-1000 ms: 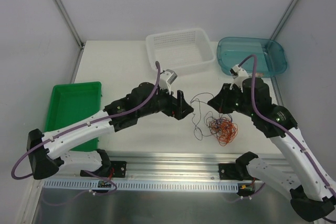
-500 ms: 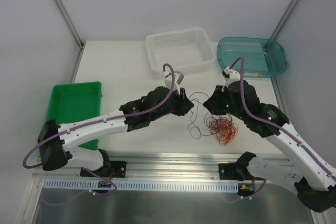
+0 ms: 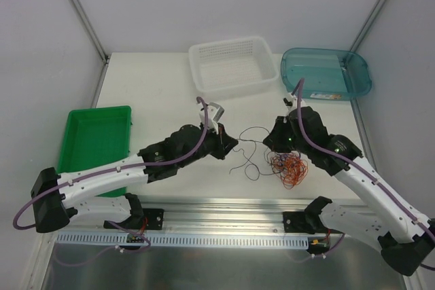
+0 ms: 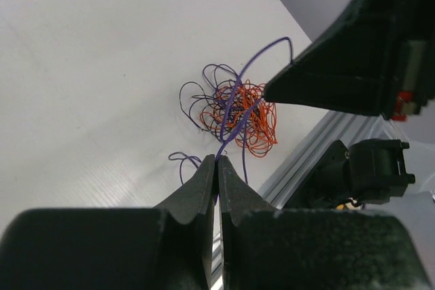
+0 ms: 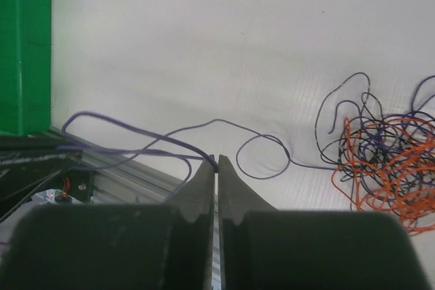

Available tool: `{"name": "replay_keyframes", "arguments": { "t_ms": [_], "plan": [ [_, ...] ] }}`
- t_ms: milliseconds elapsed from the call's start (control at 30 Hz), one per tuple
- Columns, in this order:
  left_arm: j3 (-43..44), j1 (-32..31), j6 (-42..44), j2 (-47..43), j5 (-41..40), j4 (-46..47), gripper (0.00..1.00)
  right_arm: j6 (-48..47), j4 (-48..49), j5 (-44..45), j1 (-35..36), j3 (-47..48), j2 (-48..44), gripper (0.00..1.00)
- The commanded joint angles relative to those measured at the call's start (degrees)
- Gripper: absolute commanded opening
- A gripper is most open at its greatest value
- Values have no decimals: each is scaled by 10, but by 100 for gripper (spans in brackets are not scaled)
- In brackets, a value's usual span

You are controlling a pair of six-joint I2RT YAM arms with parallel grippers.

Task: Untangle the cables
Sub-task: Untie the cable.

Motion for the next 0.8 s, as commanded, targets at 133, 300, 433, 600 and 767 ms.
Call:
{"name": "replay_keyframes", "arguments": {
  "t_ms": [133, 300, 433, 600, 767],
  "plan": [
    [-81, -4, 68, -90, 43, 152, 0, 10, 73, -181, -57, -44, 32, 1],
    [-95, -4, 76, -90, 13, 171, 0, -5, 91, -318, -55, -31, 67, 1],
    [-103, -4, 97, -94, -5, 197, 0, -37, 62, -374, -55, -21, 99, 1],
    [-123, -4, 107, -97, -27, 228, 0, -26, 126, -443, -47, -53, 90, 1],
    [-150, -4, 83, -85, 0, 289, 1, -16, 188, -495, -42, -65, 95, 1]
  ]
}}
